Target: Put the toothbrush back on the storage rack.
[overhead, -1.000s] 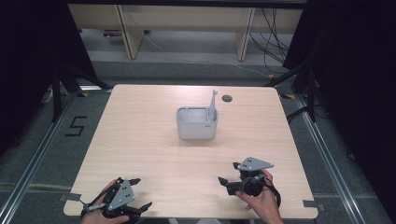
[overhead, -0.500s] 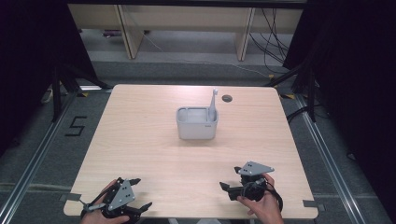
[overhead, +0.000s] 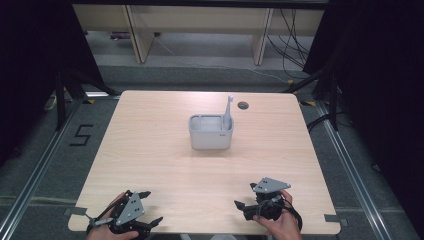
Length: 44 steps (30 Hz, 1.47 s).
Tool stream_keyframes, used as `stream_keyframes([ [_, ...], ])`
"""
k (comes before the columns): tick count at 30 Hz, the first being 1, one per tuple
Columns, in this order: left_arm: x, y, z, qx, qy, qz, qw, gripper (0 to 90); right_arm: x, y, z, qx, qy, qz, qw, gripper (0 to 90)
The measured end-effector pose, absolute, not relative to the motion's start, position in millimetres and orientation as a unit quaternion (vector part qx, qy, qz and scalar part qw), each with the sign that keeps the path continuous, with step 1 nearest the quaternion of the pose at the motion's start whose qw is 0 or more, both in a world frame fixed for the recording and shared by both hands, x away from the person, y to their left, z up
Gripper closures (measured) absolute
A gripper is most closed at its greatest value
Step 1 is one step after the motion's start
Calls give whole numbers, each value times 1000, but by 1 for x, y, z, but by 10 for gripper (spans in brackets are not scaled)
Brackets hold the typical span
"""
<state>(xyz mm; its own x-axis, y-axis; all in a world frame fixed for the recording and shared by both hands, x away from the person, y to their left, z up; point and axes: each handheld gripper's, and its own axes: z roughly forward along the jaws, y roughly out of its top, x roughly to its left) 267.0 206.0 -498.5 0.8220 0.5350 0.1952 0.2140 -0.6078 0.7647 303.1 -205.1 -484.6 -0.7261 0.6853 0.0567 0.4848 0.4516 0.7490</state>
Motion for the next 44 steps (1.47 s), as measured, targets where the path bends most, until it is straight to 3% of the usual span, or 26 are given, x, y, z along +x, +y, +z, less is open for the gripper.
stream_keyframes([
  [33, 267, 206, -498, 873, 214, 206, 386, 148, 297, -209, -488, 340, 849, 379, 141, 178],
  [44, 267, 207, -498, 875, 212, 209, 382, 148, 296, -208, -488, 346, 849, 378, 127, 175],
])
